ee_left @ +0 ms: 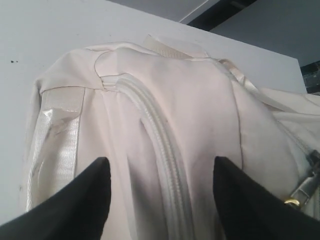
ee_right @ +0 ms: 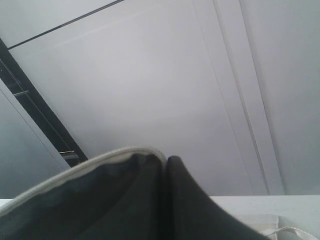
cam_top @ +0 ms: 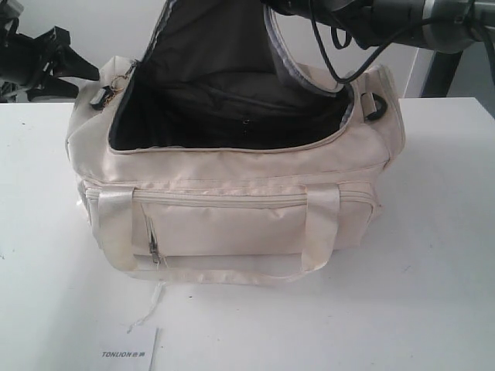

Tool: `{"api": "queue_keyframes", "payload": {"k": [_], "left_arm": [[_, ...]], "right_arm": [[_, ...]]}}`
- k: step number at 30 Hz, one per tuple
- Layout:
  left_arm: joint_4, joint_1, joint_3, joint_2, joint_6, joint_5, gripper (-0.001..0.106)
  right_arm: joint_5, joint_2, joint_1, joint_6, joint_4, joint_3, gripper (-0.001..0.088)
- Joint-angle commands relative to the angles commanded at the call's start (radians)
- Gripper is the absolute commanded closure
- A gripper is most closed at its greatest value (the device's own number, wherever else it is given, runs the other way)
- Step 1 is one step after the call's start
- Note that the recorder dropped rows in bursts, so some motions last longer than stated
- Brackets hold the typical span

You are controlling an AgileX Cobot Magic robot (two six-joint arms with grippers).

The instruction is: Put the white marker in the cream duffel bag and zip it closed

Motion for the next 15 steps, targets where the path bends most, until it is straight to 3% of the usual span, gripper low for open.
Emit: {"api": "queue_keyframes", "payload": {"k": [3,8,15], "left_arm": [[-0.03,0.0,0.0,0.007,0.061,0.0,0.052],[-0.082,0.0,0.0,0.007,0.117,0.002,0.103],[-0.096,0.0,0.0,0.007,0.131,0.012,0.105]], "right_arm": [[0.0,0.0,0.0,0.0,0.0,0.0,0.0868],[0.0,0.0,0.0,0.0,0.0,0.0,0.0868],[-0.008,0.0,0.0,0.0,0.0,0.0,0.0868]]}}
